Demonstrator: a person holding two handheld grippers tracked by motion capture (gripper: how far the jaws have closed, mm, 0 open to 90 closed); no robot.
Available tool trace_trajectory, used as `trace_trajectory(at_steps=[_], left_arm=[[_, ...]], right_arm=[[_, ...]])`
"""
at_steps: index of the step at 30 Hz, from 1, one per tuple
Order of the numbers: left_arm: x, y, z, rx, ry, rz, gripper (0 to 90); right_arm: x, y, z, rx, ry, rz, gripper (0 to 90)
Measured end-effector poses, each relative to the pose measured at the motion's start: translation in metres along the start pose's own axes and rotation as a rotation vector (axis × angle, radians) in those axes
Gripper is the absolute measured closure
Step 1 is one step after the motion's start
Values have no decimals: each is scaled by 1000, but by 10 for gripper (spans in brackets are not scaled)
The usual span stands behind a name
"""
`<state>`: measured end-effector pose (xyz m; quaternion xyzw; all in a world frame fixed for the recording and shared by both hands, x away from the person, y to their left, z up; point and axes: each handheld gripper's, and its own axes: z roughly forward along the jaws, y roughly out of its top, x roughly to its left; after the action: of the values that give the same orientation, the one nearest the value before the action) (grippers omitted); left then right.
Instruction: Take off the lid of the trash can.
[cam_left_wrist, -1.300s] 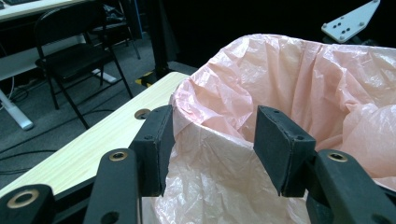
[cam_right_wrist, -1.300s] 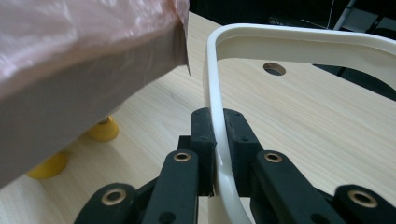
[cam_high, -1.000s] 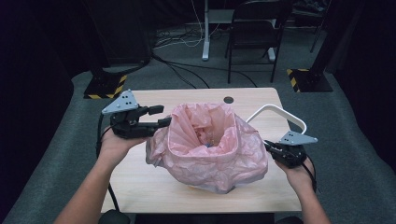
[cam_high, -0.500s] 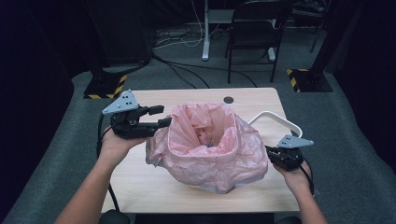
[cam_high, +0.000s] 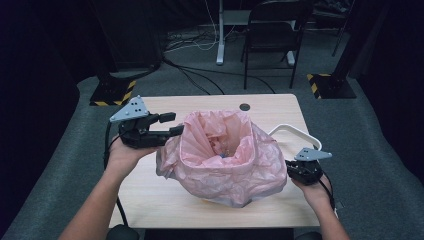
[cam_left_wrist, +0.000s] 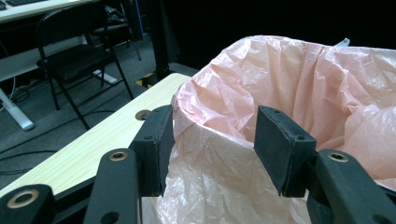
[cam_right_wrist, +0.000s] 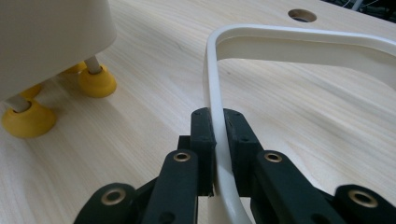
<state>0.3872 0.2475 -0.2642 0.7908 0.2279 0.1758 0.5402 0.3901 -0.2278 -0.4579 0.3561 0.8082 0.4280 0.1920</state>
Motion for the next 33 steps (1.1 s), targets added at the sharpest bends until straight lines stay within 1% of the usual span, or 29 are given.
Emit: trace_trajectory(at_steps=[6, 17, 23, 28, 33], left_arm=[[0, 1, 1, -1, -1, 1, 473], [-1, 1, 2, -1, -2, 3, 473], [-1, 1, 2, -1, -2, 3, 472], [-1, 2, 2, -4, -1, 4, 473], [-1, 1, 2, -2, -4, 3, 473]], right_arm=[[-1, -6, 5, 15, 23, 4, 830], [-4, -14, 13, 55, 39, 17, 828], [-7, -20, 18, 80, 57, 35, 828], [-10, -22, 18, 80, 60, 50, 829], [-10, -24, 19, 89, 69, 48, 828]])
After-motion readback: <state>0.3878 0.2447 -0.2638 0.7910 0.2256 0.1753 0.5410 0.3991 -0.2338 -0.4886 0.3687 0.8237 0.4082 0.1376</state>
